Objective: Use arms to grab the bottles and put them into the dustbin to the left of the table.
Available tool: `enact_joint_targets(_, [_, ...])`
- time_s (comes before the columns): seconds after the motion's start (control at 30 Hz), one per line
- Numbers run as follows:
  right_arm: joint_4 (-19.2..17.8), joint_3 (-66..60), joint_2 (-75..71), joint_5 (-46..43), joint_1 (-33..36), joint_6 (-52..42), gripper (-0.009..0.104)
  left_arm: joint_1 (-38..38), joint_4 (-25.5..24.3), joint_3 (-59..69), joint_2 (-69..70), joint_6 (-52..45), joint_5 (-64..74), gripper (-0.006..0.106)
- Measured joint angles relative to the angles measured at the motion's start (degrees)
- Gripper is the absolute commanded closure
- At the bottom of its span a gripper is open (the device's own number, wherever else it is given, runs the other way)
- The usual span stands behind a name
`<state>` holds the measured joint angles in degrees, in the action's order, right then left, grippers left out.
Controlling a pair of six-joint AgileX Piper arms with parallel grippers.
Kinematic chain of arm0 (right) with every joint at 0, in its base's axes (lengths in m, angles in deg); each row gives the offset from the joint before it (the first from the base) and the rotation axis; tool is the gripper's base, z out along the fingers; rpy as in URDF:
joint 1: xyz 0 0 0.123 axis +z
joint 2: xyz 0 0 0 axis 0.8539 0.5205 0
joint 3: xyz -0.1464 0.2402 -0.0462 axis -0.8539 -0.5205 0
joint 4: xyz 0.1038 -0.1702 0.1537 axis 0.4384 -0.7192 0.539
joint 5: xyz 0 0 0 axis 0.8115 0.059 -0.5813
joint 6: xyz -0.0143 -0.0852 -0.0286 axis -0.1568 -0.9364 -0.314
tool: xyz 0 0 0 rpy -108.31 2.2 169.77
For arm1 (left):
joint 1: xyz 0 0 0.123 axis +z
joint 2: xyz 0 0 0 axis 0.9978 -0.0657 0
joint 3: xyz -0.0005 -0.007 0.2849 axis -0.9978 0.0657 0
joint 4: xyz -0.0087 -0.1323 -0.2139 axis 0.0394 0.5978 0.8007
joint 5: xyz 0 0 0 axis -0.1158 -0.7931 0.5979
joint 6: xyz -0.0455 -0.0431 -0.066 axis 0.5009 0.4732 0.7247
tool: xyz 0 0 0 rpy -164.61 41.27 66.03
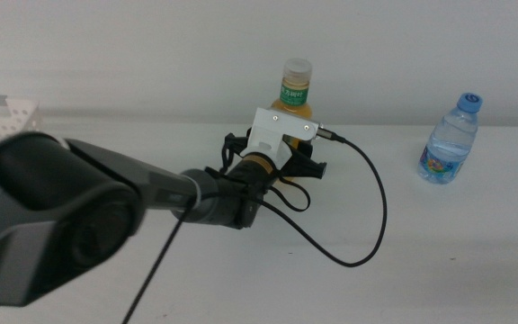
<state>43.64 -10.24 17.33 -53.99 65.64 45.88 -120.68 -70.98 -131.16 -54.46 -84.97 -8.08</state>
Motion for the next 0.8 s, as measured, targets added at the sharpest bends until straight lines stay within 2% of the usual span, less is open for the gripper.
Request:
enact_joint_targets(0.27, [0.0,0.0,0.0,0.0,0.0,0.0,0.016,0.0,8.9,10.5,16.4,-4.6,14.0,0.102])
enact_joint_targets(0.37, [0.0,0.0,0.0,0.0,0.0,0.0,0.016,0.6,11.3,14.5,24.1,-9.1,20.5,0.102])
enact_joint_targets(0.53, [0.0,0.0,0.0,0.0,0.0,0.0,0.016,4.1,12.1,18.3,35.1,-17.3,39.0,0.102])
enact_joint_targets(0.8, [0.0,0.0,0.0,0.0,0.0,0.0,0.016,17.2,11.6,18.5,47.1,-18.0,69.3,0.102])
